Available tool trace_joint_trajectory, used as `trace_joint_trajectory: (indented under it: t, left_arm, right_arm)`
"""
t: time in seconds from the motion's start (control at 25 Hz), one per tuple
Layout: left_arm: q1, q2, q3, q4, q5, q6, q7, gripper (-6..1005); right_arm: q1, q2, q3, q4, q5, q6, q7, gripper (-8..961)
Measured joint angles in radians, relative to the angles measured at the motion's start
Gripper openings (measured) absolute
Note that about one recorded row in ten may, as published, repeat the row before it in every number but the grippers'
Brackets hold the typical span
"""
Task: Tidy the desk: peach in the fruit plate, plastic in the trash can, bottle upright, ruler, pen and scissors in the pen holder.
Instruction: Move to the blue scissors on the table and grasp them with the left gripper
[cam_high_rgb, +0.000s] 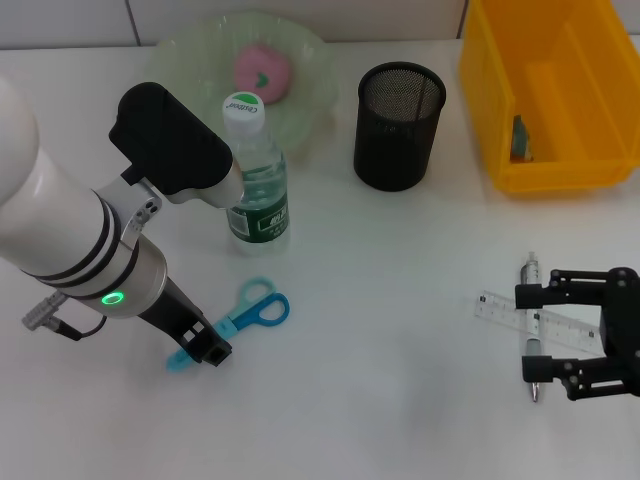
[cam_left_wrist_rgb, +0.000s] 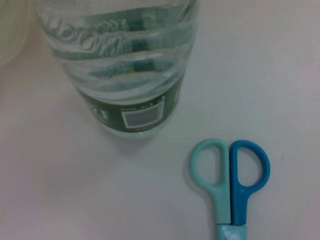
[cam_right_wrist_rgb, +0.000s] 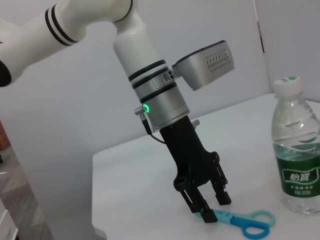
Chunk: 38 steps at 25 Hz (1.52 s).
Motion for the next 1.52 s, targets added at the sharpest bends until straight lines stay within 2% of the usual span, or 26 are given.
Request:
trace_joint_trajectory:
  t: [0.8,0.92,1.4,1.52]
  left_arm:
    - [-0.003,-0.003,0.040,0.000,0.024,-0.009,-0.006,521]
    - [-0.003,-0.003,0.040,0.000,0.024,-0.009,-0.006,296]
    - [-0.004,-0.003,0.050,0.002,0.025,-0.006,-0.008,209]
    - [0.012,-0.002,0.054,0.038,0.025,-0.005,-0.005,202]
  right_arm:
    - [0.003,0.001,0.000,0.005,0.000,0.020,0.000,780]
    - [0.004,0.000,0.000,0.009,0.000,0.021,-0.006,780]
    - [0.004,-0.001,0.002,0.010,0.002,0.021,-0.013,780]
    - [0.004,-0.001,0.003,0.010,0.002,0.021,-0.013,780]
